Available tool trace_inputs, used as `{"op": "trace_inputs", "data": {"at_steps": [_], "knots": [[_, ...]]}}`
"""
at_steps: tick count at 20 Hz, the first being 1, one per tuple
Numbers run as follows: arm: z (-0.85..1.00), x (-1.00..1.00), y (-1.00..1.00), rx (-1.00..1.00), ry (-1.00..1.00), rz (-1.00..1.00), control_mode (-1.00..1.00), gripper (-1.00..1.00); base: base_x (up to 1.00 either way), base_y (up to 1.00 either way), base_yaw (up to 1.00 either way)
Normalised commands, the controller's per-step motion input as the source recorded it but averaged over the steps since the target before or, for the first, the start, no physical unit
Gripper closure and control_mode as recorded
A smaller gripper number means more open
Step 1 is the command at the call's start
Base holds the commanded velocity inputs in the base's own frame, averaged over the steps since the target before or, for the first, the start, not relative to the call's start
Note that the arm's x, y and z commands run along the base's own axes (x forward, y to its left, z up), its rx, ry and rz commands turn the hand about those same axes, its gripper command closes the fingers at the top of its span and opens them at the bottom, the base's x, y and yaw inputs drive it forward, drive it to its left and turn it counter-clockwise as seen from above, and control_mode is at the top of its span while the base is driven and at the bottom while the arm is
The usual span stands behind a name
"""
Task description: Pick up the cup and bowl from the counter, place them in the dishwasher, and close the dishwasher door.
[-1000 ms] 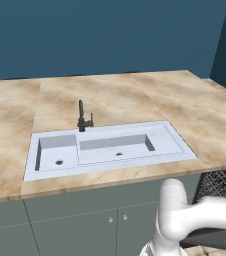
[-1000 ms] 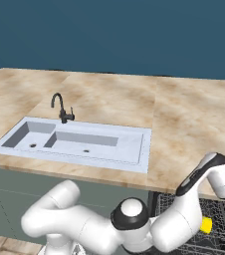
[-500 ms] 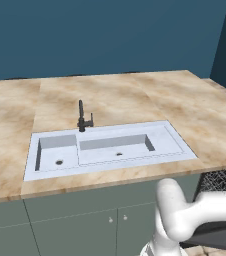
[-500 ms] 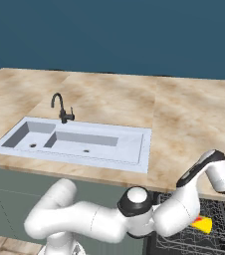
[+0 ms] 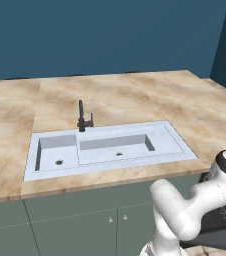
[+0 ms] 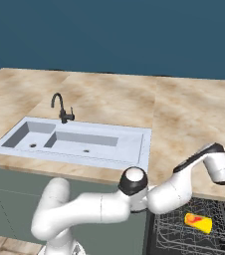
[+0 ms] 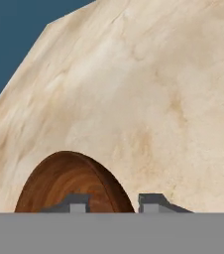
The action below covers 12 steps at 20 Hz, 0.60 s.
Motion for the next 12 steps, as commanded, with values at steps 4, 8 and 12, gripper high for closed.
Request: {"op": "trace_inputs", "data": {"at_steps": [4,8,12], "knots": [[0.06,-0.24,-0.33,0.00,-0.02,0.00,-1.00,1.00,0.00,0.00,0.00],[0.23,-0.69,0.34,-0.04,-0.09,0.00,-1.00,1.00,0.00,0.00,0.00],[0.12,-0.66,0.63,-0.08,-0.09,0.01,-1.00,1.00,0.00,0.00,0.00]]}}
